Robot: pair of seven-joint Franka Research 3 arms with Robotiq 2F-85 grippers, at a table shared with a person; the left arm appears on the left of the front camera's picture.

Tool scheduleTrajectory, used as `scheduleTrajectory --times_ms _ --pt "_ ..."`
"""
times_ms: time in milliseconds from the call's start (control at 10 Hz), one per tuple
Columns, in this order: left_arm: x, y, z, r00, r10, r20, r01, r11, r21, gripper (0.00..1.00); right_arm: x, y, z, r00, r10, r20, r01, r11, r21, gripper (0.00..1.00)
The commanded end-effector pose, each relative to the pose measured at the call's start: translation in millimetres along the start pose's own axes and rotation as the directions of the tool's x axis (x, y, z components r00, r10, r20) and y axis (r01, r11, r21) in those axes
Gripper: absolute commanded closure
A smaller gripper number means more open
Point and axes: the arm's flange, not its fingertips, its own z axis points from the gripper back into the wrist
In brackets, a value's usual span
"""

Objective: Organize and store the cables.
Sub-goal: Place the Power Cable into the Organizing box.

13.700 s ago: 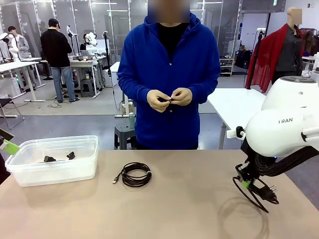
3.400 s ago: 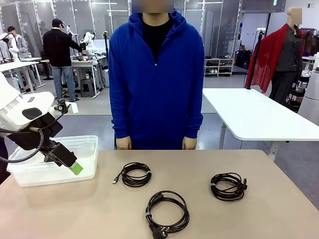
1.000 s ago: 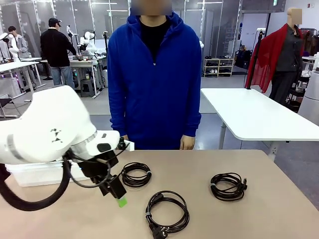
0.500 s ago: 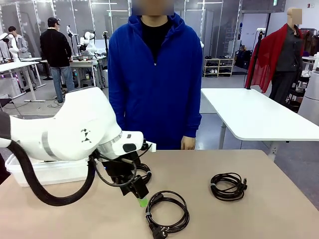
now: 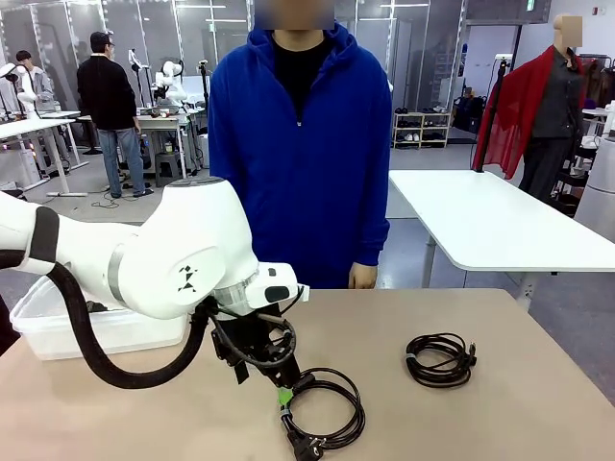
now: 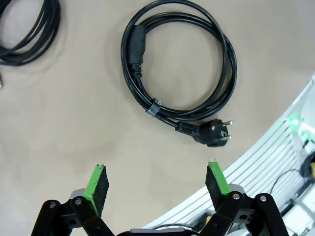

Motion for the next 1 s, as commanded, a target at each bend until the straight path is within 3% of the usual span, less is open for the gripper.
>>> scheduleTrajectory --times_ms 0,300,500,600,700,900 --pt "15.4 -11.2 -9.2 0.997 0.080 0.006 -0.081 0.996 0.032 0.00 0.3 -0.4 1.2 1.000 0.019 0.006 -0.019 1.000 0.008 0.00" --pt "18.5 -14.5 -17.5 0.991 0.133 0.017 -0.134 0.985 0.112 0.00 0.3 -0.4 1.2 1.000 0.019 0.006 -0.019 1.000 0.008 0.00" --pt "21.3 -14.7 -16.8 0.992 0.125 0.019 -0.126 0.987 0.104 0.00 0.3 -0.4 1.2 1.000 0.019 0.006 -0.019 1.000 0.008 0.00" --pt "22.1 -16.1 -14.5 0.998 0.060 0.017 -0.061 0.993 0.106 0.00 0.3 -0.4 1.2 1.000 0.019 0.006 -0.019 1.000 0.008 0.00" --pt "10.8 -9.9 -16.4 0.992 0.123 0.007 -0.123 0.988 0.088 0.00 0.3 -0.4 1.2 1.000 0.019 0.006 -0.019 1.000 0.008 0.00" --pt "10.8 -9.9 -16.4 0.992 0.123 0.007 -0.123 0.988 0.088 0.00 0.3 -0.4 1.2 1.000 0.019 0.006 -0.019 1.000 0.008 0.00"
